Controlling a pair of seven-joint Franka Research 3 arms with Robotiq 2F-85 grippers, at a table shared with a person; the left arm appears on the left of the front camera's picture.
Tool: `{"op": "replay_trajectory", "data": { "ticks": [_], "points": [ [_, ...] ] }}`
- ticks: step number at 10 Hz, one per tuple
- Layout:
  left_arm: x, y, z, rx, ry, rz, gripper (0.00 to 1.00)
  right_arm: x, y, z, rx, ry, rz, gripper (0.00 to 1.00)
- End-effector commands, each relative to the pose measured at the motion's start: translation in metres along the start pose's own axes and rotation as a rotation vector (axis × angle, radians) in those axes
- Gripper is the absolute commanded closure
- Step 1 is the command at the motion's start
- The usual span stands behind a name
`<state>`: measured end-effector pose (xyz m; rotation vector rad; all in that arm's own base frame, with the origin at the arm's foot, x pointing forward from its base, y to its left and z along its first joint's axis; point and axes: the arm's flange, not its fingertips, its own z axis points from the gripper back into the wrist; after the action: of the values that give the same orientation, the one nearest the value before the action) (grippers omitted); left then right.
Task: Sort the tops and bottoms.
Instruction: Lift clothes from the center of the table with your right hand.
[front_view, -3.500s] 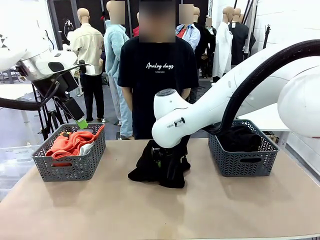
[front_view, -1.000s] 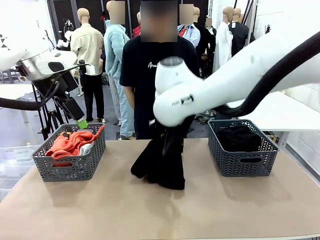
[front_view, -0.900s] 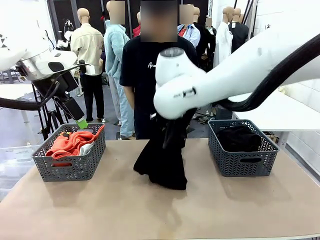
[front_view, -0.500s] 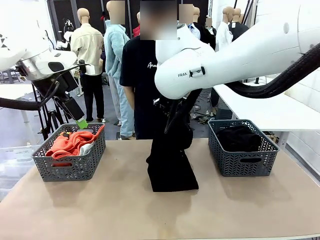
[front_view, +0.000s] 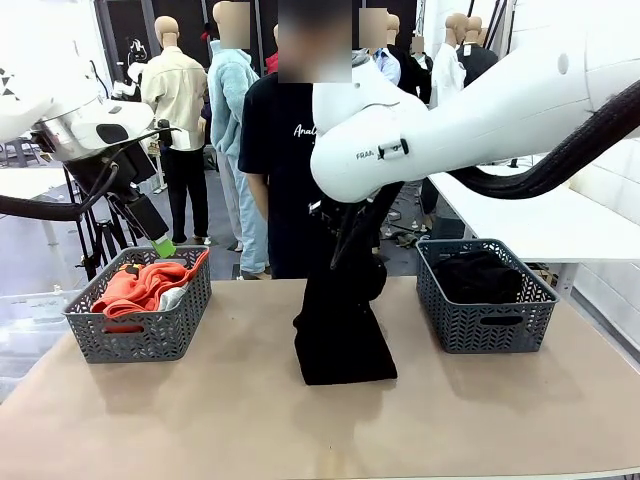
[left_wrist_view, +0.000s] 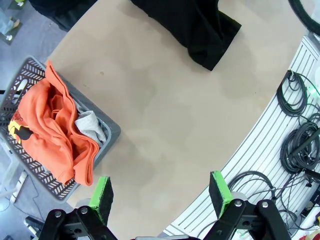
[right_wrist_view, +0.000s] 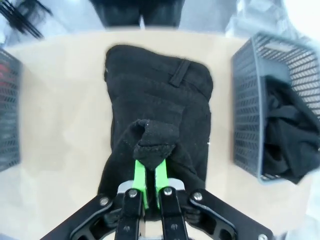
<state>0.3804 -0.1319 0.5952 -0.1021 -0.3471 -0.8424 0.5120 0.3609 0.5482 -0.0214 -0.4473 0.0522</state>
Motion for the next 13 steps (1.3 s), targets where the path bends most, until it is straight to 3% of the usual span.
{"op": "replay_trajectory", "data": {
  "ticks": [1, 3, 7, 11, 12, 13],
  "points": [
    [-0.002, -0.001, 0.001, -0.002, 0.001, -0.001, 0.00, 0.012, -0.015, 0.070, -0.073, -0.140, -0.074, 1.00],
    [-0.002, -0.001, 0.001, -0.002, 0.001, -0.001, 0.00, 0.036, -0.015, 0.142, -0.107, -0.309, -0.064, 1.00],
    [-0.002, -0.001, 0.001, -0.002, 0.001, -0.001, 0.00, 0.075, 0.022, 0.211, -0.100, -0.404, 0.044, 1.00],
    [-0.002, -0.001, 0.001, -0.002, 0.001, -0.001, 0.00, 0.088, 0.039, 0.255, -0.082, -0.539, 0.036, 1.00],
    [-0.002, -0.001, 0.001, -0.002, 0.001, -0.001, 0.00, 0.073, 0.023, 0.223, -0.076, -0.460, 0.034, 1.00],
    [-0.002, -0.001, 0.001, -0.002, 0.001, -0.001, 0.00, 0.073, 0.023, 0.223, -0.076, -0.460, 0.034, 1.00]
  ]
}}
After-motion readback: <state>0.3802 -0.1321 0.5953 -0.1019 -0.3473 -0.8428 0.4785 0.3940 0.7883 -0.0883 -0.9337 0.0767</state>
